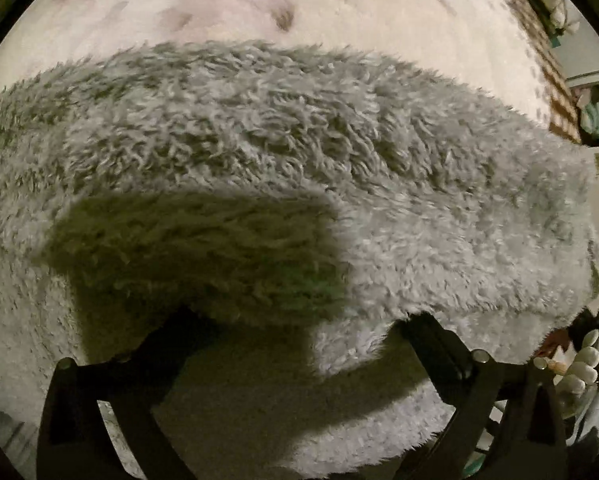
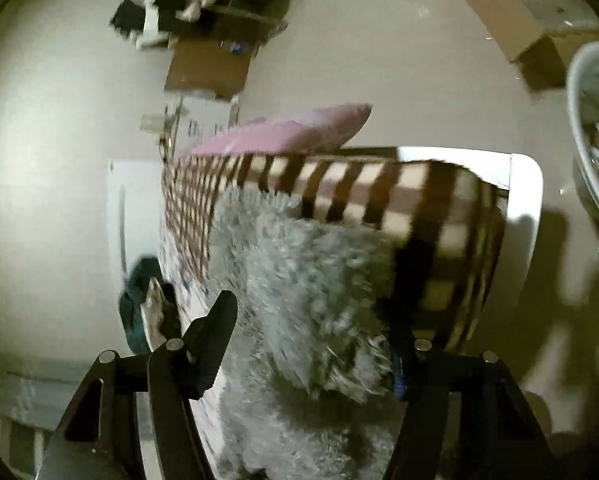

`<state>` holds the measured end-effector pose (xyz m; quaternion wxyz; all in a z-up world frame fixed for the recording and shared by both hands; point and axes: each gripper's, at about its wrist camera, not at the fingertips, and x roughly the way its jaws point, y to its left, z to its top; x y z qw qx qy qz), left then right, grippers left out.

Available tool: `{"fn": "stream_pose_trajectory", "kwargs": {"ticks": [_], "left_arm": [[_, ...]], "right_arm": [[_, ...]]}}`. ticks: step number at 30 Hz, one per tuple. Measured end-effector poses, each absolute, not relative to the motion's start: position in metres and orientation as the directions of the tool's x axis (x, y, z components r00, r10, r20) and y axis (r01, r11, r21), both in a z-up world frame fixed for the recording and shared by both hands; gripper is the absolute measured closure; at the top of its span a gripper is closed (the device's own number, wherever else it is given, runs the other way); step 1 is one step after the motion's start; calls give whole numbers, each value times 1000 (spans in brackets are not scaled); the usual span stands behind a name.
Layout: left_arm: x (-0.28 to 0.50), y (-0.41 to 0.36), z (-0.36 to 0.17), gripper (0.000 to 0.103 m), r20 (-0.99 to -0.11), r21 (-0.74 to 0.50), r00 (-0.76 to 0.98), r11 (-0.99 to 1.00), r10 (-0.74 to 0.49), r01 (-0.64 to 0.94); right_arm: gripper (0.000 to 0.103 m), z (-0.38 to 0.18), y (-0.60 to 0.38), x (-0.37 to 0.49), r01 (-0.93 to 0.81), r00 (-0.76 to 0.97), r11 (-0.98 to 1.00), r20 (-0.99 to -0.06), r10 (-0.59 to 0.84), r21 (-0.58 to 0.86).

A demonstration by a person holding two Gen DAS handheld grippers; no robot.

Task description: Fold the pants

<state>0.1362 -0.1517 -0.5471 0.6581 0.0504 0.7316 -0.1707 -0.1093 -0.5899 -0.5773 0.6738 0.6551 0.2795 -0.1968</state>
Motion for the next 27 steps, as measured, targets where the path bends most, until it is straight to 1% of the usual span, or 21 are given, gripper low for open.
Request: {"fn": "stream_pose_trajectory", "kwargs": {"ticks": [1, 3, 4, 5, 6, 7, 9, 12, 16, 19, 22, 25, 27], "left_arm": [[137, -157, -548, 0, -984, -160, -125, 939, -127, 304], [137, -173, -544, 0, -989, -127, -112, 945, -97, 301], [138, -176, -543, 0, -990, -119, -105, 949, -92, 291], [139, -177, -543, 0, -992, -110, -94, 954, -87, 280], [134, -187, -542, 0, -992, -106, -89, 956, -84, 275], [133, -191, -543, 0, -992, -104, -90, 958, -83, 269], [119, -195, -541, 0, -991, -117, -93, 961, -96, 253], [114, -178, -518, 0, -984, -172, -79, 962, -159, 211], [117, -153, -488, 0, -981, -193, -37, 967, -189, 165], [119, -120, -460, 0, -977, -212, 9, 969, -215, 124], [121, -78, -444, 0, -972, -226, 46, 971, -230, 76], [126, -27, -438, 0, -967, -241, 79, 970, -241, 8], [126, 10, -442, 0, -967, -242, 95, 970, -238, -33]], "right_arm": [[36, -583, -592, -102, 643, 751, 80, -647, 127, 762], [34, -584, -595, -95, 636, 751, 111, -645, 140, 764], [37, -584, -599, -92, 634, 750, 129, -647, 142, 763], [44, -581, -599, -90, 630, 752, 139, -645, 136, 764], [75, -575, -598, -90, 630, 751, 154, -647, 129, 761], [78, -569, -598, -86, 640, 739, 175, -661, 125, 748], [79, -549, -594, -80, 640, 736, 217, -669, 104, 737], [80, -516, -579, -71, 620, 742, 273, -663, 100, 735], [81, -456, -539, -45, 557, 764, 371, -633, 120, 743], [81, -416, -498, -21, 492, 773, 451, -612, 167, 745], [81, -391, -445, 1, 419, 766, 516, -596, 242, 747], [81, -379, -375, 28, 337, 731, 583, -596, 332, 739], [81, -384, -324, 44, 291, 692, 614, -604, 395, 734]]}}
